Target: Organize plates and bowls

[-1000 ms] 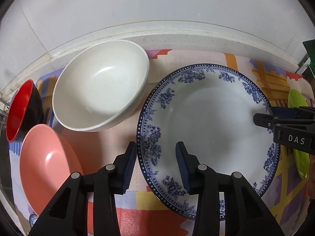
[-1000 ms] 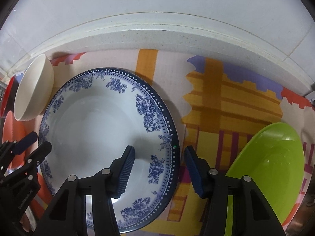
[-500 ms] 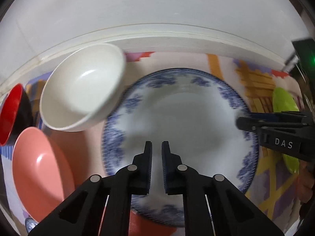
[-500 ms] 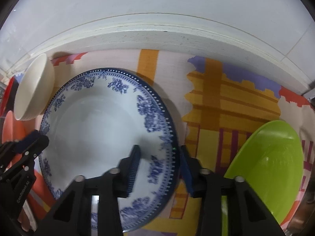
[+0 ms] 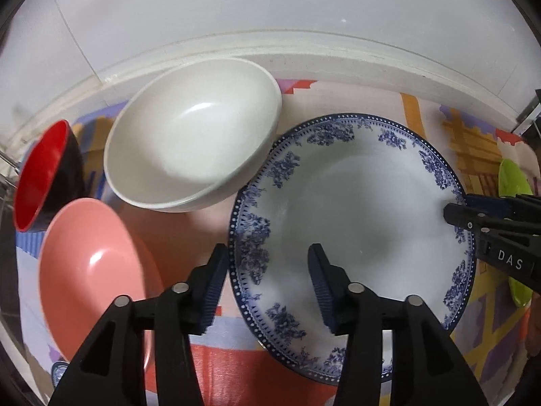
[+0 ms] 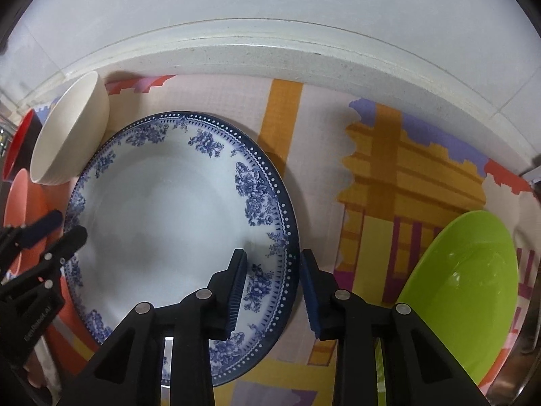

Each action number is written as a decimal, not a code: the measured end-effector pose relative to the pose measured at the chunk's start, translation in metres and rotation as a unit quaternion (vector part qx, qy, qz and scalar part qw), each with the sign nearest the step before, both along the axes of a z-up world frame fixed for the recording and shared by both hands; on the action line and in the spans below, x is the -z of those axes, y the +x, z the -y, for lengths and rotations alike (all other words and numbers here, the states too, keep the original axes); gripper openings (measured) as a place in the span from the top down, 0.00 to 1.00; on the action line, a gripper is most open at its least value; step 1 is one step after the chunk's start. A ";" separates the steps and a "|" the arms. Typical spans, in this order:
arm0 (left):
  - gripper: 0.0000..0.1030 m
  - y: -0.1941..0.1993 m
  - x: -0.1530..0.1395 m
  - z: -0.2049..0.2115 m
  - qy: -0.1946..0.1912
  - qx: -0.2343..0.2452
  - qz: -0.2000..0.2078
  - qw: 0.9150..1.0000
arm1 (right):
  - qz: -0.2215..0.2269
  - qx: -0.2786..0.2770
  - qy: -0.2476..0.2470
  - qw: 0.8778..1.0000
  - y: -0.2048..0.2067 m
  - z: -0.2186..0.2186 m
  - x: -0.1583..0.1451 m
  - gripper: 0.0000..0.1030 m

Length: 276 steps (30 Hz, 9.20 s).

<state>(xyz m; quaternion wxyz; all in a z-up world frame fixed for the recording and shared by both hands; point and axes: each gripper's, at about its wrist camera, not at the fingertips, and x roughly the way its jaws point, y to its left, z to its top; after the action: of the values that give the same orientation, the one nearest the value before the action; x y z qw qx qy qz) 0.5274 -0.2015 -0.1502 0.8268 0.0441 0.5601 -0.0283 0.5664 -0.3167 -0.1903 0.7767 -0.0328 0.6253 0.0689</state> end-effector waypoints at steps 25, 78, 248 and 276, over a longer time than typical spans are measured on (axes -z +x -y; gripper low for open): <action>0.71 0.040 0.012 -0.007 0.004 -0.006 -0.039 0.999 | -0.007 -0.005 -0.013 1.000 0.006 -0.006 0.002 0.62; 0.72 -0.061 -0.065 -0.065 -0.024 0.028 0.015 0.999 | -0.041 0.070 -0.029 0.996 -0.086 -0.018 -0.079 0.63; 0.13 -0.093 -0.094 0.167 -0.022 0.262 0.212 0.941 | 0.286 0.365 -0.074 0.883 -0.227 0.181 -0.130 0.36; 0.32 -0.021 0.011 0.237 -0.060 0.277 0.109 0.953 | 0.198 0.415 -0.027 0.888 -0.167 0.261 -0.024 0.50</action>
<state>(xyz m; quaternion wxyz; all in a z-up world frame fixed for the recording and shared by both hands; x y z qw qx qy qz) 0.5062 -0.4387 -0.1608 0.8438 0.1507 0.4291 -0.2849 0.3995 -0.5774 -0.1664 0.8410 0.1957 0.4166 -0.2842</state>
